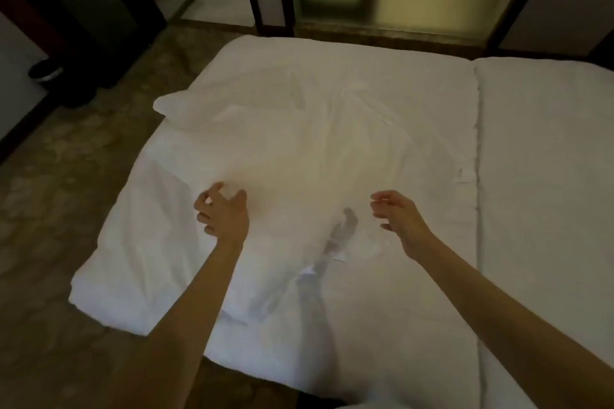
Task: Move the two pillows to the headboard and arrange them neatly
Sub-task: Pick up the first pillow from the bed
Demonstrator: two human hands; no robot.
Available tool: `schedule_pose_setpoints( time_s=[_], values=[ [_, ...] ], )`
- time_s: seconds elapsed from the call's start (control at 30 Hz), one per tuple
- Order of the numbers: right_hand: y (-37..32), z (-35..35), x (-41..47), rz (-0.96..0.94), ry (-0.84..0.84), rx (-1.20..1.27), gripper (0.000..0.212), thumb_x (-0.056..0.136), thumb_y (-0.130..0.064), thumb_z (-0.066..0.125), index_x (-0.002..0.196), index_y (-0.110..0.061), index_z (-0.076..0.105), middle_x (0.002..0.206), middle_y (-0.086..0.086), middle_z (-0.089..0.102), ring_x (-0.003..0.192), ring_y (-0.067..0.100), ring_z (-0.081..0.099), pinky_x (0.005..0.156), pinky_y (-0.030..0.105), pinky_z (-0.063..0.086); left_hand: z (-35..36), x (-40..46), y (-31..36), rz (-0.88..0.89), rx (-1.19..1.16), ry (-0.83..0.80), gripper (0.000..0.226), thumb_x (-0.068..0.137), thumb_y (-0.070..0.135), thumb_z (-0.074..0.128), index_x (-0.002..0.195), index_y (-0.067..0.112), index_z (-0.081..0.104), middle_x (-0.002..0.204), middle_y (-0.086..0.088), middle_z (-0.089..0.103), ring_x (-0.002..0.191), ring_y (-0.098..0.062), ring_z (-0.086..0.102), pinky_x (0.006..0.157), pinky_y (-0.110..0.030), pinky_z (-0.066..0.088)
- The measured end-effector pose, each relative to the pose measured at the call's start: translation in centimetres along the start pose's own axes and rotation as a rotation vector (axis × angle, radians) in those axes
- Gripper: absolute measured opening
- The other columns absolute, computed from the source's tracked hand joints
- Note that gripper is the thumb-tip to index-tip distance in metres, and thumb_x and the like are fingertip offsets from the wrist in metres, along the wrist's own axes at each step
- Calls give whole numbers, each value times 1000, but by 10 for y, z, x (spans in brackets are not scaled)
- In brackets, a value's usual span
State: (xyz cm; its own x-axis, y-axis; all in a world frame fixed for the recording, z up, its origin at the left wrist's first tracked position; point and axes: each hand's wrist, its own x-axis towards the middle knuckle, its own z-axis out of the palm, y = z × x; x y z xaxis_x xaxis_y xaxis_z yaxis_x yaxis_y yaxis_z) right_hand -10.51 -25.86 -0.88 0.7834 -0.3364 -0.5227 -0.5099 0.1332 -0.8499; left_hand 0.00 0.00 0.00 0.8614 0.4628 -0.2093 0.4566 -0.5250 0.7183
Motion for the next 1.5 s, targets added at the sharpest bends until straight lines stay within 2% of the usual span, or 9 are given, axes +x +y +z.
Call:
schedule_pose_setpoints(
  time_s=[0.13, 0.33, 0.5, 0.6, 0.8, 0.93, 1.03, 1.23, 1.5],
  values=[
    [-20, 43, 23, -42, 79, -70, 24, 86, -8, 60, 109, -15, 60, 104, 6, 59, 89, 21, 55, 67, 26, 41, -14, 61, 9, -55, 19, -60, 68, 89, 40, 60, 145, 17, 30, 154, -13, 15, 131, -39, 29, 106, -51, 30],
    [-28, 92, 63, -61, 211, -543, 73, 83, -36, 69, 144, -22, 32, 147, 13, 30, 132, 37, 33, 104, 52, 37, -13, 122, 10, -269, -206, -251, 100, 79, 56, 64, 151, 16, 8, 153, -20, 19, 134, -41, 33, 105, -51, 34],
    [1, 107, 84, 73, 134, -896, 92, 80, -59, 59, 150, -22, 13, 157, 8, 15, 139, 38, 22, 107, 54, 28, -7, 142, 13, -310, -440, -229, 105, 73, 48, 75, 149, 20, 9, 147, -16, 32, 128, -36, 43, 102, -47, 39],
    [12, 107, 88, 73, 129, -883, 92, 80, -62, 57, 150, -24, 11, 158, 6, 13, 139, 37, 21, 107, 54, 27, -5, 146, 11, -342, -600, -322, 104, 73, 38, 79, 150, 12, 13, 143, -10, 44, 125, -30, 49, 103, -42, 43],
    [14, 87, 81, 64, 74, -818, 89, 82, -57, 60, 150, -18, 16, 153, 14, 24, 136, 40, 28, 108, 54, 30, -2, 131, 15, -176, -554, -522, 57, 71, 35, 80, 121, 15, 60, 110, 1, 68, 97, -18, 64, 81, -32, 52],
    [10, 56, 63, -73, 127, -623, 55, 86, -25, 67, 134, -7, 48, 132, 16, 54, 119, 33, 52, 99, 38, 42, 3, 102, 28, -48, -519, -653, 34, 65, 33, 82, 95, 22, 70, 86, 12, 76, 79, -4, 71, 61, -16, 54],
    [6, 26, 42, -176, 270, -463, 27, 86, -10, 63, 113, -8, 63, 109, 10, 68, 97, 20, 62, 86, 28, 46, 7, 67, 31, 18, -473, -763, 53, 58, 34, 85, 106, 17, 71, 99, 6, 76, 92, -11, 70, 77, -24, 54],
    [4, -47, 0, -203, 411, -161, 20, 81, -2, 59, 96, -13, 65, 85, 9, 71, 80, 20, 64, 77, 28, 48, 17, -27, 20, 69, -376, -968, 58, 45, 42, 90, 97, 26, 71, 102, 8, 75, 97, -13, 70, 85, -33, 53],
    [46, -166, -84, -153, 445, -33, 21, 84, 3, 53, 87, -14, 65, 78, 7, 69, 72, 18, 65, 69, 26, 47, 36, -180, -16, 206, -245, -1118, 59, 51, 37, 90, 104, 29, 64, 105, 20, 69, 94, 2, 65, 74, -15, 50]
  ],
)
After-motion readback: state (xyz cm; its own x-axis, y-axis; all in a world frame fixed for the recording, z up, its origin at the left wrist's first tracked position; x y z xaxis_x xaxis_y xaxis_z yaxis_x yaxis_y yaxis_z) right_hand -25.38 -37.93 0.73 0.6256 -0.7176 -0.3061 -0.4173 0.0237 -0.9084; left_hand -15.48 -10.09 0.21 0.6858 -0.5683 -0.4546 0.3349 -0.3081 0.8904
